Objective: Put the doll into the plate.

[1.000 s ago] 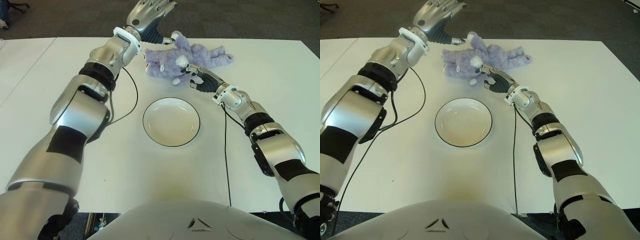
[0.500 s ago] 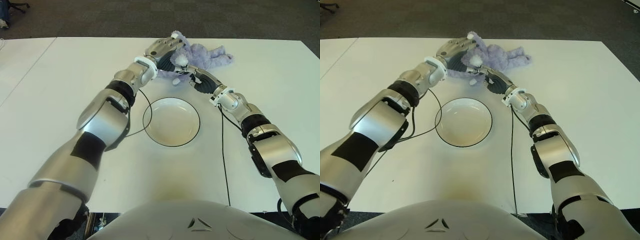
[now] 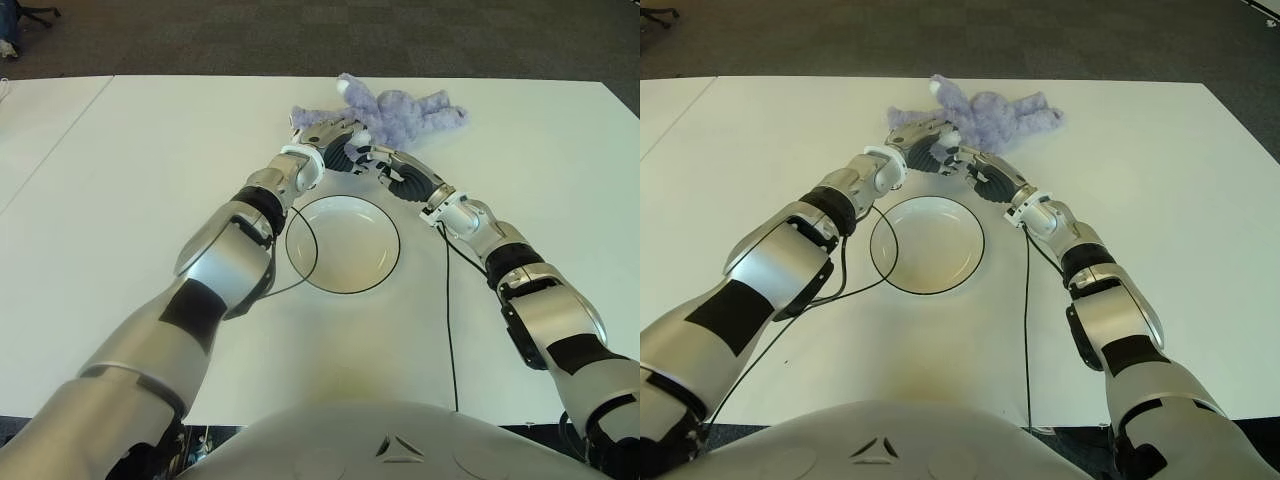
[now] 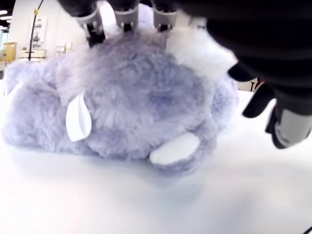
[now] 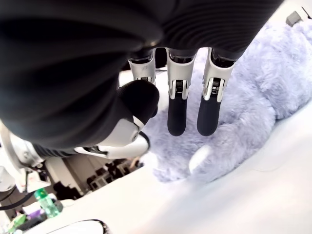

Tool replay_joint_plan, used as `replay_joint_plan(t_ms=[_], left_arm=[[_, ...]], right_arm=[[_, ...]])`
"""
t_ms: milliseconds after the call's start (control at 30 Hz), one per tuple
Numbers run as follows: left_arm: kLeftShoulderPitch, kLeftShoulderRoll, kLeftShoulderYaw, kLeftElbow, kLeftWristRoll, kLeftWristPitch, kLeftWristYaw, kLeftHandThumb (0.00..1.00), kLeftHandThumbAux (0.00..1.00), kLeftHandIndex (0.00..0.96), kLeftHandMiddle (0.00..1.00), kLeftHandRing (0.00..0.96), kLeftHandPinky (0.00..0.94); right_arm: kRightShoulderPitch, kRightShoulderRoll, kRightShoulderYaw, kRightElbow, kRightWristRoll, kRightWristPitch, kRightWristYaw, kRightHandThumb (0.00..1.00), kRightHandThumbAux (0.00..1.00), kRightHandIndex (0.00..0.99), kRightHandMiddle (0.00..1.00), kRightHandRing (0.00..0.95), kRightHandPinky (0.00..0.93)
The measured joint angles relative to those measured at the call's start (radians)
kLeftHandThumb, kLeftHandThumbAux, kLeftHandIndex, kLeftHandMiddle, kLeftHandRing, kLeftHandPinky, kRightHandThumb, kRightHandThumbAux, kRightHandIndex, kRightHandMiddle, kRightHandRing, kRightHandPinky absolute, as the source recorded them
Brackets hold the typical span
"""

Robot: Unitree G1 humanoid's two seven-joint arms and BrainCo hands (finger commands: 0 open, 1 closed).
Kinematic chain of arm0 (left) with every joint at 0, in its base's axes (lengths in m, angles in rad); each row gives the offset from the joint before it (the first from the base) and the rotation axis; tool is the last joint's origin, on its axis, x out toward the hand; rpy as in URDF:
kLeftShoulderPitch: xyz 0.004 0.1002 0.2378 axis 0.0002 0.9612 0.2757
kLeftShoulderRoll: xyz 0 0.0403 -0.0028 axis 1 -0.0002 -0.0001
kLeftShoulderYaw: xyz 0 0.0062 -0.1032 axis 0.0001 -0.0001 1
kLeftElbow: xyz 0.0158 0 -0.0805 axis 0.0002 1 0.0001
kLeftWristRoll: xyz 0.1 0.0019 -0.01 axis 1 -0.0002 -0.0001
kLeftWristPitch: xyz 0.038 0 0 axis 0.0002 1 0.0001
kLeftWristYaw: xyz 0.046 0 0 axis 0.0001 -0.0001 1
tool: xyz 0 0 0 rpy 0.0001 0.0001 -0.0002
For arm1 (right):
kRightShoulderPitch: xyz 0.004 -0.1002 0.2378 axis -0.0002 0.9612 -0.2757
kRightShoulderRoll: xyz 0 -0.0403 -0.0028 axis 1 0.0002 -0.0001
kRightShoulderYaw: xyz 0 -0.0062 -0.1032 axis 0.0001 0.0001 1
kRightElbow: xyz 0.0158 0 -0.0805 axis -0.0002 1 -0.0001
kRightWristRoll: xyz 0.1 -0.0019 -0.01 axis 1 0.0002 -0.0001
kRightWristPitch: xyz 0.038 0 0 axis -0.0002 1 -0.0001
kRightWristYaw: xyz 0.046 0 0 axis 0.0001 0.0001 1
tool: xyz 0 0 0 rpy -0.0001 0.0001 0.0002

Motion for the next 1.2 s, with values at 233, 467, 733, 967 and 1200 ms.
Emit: replay_joint_plan(t_ms=[233, 467, 733, 967, 1200], left_arm=[[0.004, 0.012, -0.001, -0.01, 0.0, 0.022, -0.032, 0.026, 0.486, 0.104, 0.0, 0.0, 0.0], [0.025, 0.026, -0.033, -0.019, 0.019, 0.056, -0.035, 0.0, 0.513, 0.157, 0.0, 0.0, 0.0], [0.043, 0.042, -0.089, -0.027, 0.065, 0.109, -0.015, 0.0, 0.548, 0.227, 0.0, 0.0, 0.0], [0.035, 0.044, -0.18, -0.03, 0.139, 0.159, -0.002, 0.0, 0.553, 0.174, 0.0, 0.0, 0.0], [0.0, 0.044, -0.247, -0.03, 0.182, 0.177, 0.001, 0.0, 0.528, 0.119, 0.0, 0.0, 0.0]], right_arm=[[0.071, -0.065, -0.027, -0.124, 0.05, -0.038, 0.071, 1.0, 0.698, 0.385, 0.308, 0.406, 0.493], [0.17, -0.122, -0.091, -0.292, 0.16, -0.049, 0.139, 1.0, 0.695, 0.421, 0.346, 0.415, 0.494], [0.273, -0.165, -0.153, -0.48, 0.306, -0.068, 0.221, 1.0, 0.685, 0.421, 0.366, 0.445, 0.483], [0.371, -0.241, -0.18, -0.693, 0.545, -0.045, 0.374, 1.0, 0.685, 0.44, 0.365, 0.444, 0.447], [0.399, -0.297, -0.207, -0.841, 0.842, 0.03, 0.558, 0.938, 0.679, 0.445, 0.393, 0.453, 0.312]])
